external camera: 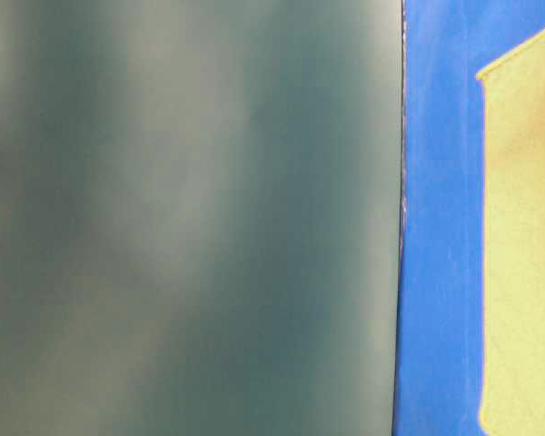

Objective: Fold the orange towel.
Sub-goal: 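Move both grippers to the far corners of the orange towel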

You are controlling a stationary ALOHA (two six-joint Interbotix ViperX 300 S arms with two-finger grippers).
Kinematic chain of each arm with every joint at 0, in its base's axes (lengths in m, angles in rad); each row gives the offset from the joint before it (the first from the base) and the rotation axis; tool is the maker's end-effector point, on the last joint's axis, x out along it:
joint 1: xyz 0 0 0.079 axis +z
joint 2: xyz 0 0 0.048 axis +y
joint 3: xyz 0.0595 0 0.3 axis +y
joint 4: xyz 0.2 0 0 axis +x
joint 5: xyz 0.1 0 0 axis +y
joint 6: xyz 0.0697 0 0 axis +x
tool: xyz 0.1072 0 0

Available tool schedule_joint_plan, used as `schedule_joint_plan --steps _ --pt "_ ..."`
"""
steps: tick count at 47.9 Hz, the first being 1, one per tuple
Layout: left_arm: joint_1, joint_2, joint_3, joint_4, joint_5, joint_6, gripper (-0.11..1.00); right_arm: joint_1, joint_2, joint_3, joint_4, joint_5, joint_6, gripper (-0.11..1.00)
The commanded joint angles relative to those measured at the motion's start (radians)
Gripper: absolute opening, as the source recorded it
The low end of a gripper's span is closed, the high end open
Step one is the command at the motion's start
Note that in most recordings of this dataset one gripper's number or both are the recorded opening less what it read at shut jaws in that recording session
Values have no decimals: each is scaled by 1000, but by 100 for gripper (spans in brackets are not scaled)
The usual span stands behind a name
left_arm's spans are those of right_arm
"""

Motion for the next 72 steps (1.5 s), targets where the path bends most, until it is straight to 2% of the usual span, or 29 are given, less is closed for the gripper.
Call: schedule_joint_plan --steps 1,15,23,30,36,39,43,45,47,60,72 --pt "3 31 -25 -28 25 -14 0 0 17 -18 9 -6 11 0" --pt "89 112 -18 -31 48 -18 0 -80 132 -52 25 87 23 0" --pt "152 204 -17 -31 40 -41 0 -173 252 -54 55 86 48 0" --pt "210 330 -11 -31 2 -71 3 -258 383 -71 58 89 67 0" --pt "250 446 3 -31 -80 -86 28 -321 509 -97 60 84 67 4" --pt "273 523 6 -31 -127 -89 48 -354 588 -115 60 75 69 19" --pt "302 614 3 -31 -172 -89 73 -382 676 -140 60 60 69 46" --pt "316 657 -2 -31 -190 -89 84 -394 727 -153 60 48 69 57" --pt "328 703 -5 -31 -207 -89 90 -402 764 -163 60 38 67 63" --pt "371 979 -77 -31 -290 -87 88 -413 950 -192 60 -28 67 58" --pt "413 1094 -120 -31 -288 -87 87 -413 1035 -207 61 -55 71 58"
